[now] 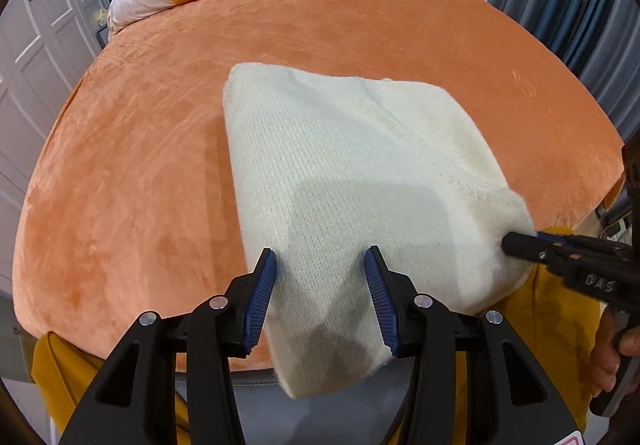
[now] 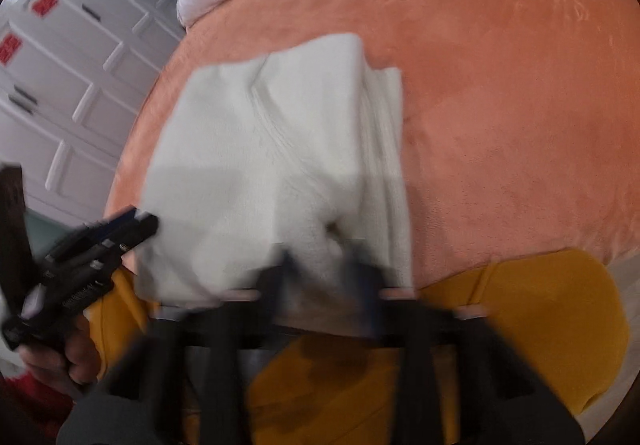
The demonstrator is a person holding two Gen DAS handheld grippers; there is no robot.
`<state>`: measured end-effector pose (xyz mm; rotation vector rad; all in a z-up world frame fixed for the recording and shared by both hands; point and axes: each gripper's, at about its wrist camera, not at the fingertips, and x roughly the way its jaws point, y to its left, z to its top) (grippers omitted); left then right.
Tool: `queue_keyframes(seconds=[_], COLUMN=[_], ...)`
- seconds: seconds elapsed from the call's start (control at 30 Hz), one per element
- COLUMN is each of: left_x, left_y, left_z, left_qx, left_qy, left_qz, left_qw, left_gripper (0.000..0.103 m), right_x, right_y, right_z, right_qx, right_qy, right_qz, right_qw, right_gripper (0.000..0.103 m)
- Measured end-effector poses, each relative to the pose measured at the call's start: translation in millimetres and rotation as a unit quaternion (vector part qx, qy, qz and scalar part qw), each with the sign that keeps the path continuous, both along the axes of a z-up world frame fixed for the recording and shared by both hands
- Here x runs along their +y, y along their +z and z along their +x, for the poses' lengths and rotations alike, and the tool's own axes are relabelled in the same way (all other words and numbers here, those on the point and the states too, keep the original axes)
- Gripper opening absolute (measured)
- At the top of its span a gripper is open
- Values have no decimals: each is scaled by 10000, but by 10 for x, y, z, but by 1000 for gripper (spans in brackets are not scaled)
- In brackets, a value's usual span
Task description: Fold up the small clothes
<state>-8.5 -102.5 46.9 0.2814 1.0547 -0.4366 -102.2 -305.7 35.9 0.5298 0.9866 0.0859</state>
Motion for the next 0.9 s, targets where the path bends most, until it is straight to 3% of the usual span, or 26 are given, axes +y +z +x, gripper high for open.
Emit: queue_keyframes(seconds=[0.1,0.17,0.23,0.27,0.33,0.37,0.43,0.5,0.57,0.6,0.63,0.73,0.8,0.83,0.9], left_x=[114,185,157,113,31,5,-24,-13,-13,-21,-34,-59,-52,-41,8], left_y=[29,15,-71,-136,-245,-259,-256,-258,-278,-280,-286,-302,-296,-288,-248], left_z=[11,-3,-29,-46,-87,-116,-160,-125,-99,-90,-93,-98,-90,-82,-54], left_qx=[164,371,428,473,515,382,157,235,290,290,271,224,257,300,370], left_qy=[115,154,120,65,-16,-66,-125,-36,27,31,37,35,73,105,201], left_qz=[-122,-331,-222,-128,82,203,372,301,289,303,328,398,374,337,174], left_qw=[9997,9986,9988,9988,9986,9990,9991,9993,9992,9991,9991,9989,9989,9989,9990], left_gripper=[49,49,50,52,53,53,54,55,56,57,57,58,58,58,58], right_x=[-49,-39,-6,-32,-56,-47,-41,-108,-268,-367,-445,-611,-633,-597,-443], right_y=[423,459,74,-320,-585,-498,-303,-88,96,161,193,71,-128,-179,-46], right_z=[-290,-389,-381,-355,-348,-340,-328,-294,-231,-170,-92,364,695,828,1042], right_qx=[-700,-744,-18,587,943,859,634,384,9,-163,-269,-208,15,110,-22], right_qy=[-76,-91,-37,-34,-104,-97,-66,-112,-333,-466,-552,-654,-578,-452,-200], right_qz=[342,280,-281,-262,51,-13,-79,6,120,175,185,150,267,248,-72], right_qw=[9969,9968,9996,9979,9955,9963,9979,9992,9994,9986,9979,9975,9980,9986,9998], right_gripper=[9,9,9,8,9,9,15,22,37,50,55,56,53,28,14])
